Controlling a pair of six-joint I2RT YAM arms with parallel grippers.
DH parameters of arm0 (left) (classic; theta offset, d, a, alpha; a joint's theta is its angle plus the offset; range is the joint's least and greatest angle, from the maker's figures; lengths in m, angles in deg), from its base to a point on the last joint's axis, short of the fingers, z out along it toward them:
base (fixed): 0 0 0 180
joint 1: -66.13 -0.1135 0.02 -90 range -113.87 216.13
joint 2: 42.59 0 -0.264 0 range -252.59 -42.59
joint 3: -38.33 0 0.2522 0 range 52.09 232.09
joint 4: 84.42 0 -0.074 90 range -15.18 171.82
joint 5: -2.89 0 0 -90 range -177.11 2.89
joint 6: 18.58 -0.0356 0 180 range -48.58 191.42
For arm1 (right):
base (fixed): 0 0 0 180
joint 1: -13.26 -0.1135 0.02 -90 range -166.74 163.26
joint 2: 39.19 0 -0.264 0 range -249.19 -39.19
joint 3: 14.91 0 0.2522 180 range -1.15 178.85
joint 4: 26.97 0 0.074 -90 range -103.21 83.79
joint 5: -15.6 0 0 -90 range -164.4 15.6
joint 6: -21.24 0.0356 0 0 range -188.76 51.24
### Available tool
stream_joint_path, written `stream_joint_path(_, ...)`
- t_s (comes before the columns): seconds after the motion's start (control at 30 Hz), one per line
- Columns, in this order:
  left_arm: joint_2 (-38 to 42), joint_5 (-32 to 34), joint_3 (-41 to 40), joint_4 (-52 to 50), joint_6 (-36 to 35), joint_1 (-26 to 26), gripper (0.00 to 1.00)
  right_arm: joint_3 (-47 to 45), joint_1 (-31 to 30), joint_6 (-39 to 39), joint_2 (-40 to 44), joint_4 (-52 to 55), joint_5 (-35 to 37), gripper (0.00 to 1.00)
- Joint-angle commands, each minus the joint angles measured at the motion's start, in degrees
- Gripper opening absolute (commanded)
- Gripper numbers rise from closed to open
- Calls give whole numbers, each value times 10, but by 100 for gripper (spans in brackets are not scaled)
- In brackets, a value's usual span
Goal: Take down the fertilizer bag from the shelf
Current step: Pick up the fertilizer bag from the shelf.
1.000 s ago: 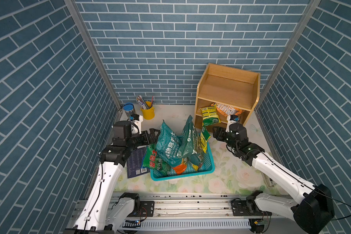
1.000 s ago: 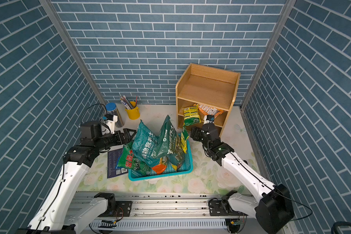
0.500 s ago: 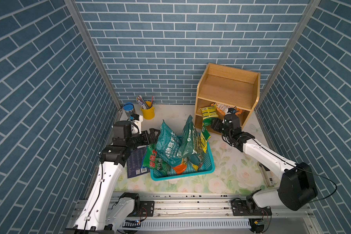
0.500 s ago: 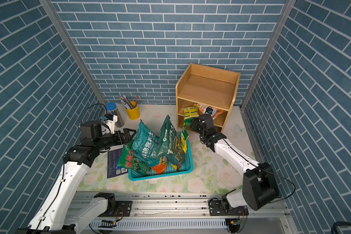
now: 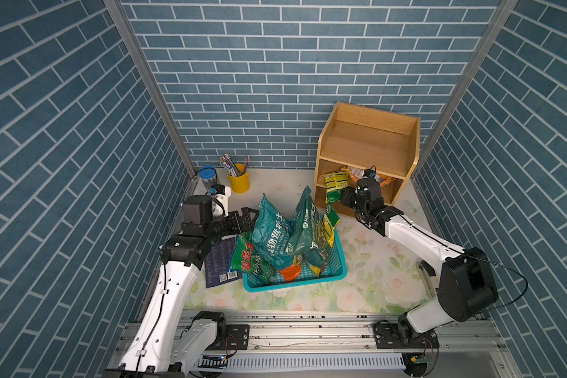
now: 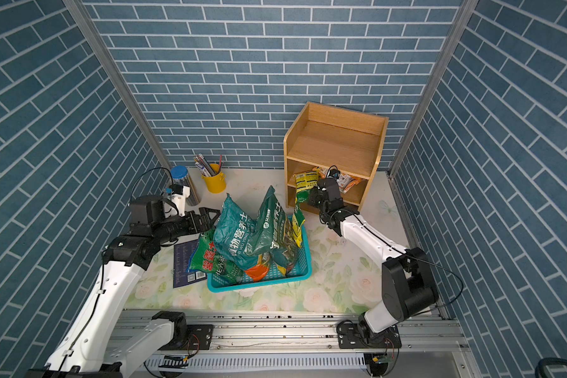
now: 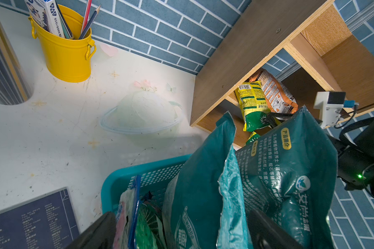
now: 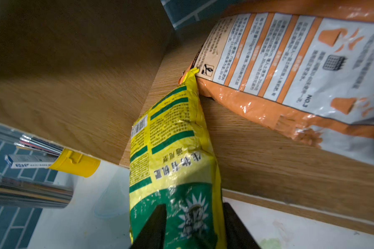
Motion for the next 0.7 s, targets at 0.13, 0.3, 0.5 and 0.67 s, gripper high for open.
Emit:
stream_joint_path(0.13, 0, 3, -8, 3, -4, 1, 100, 36, 2, -3, -34, 2, -10, 0)
stream_joint_path(0.3, 0, 3, -7, 4, -4, 1, 100, 17, 1, -5, 1, -15, -9, 0)
stream_joint_path(0.5, 1, 3, -7, 3, -4, 1, 100, -21, -4, -6, 95, -49, -26, 0)
stream_joint_path(0.67, 1, 2, -7, 4, -4, 1, 100, -23, -18, -3, 170, -36, -34, 0)
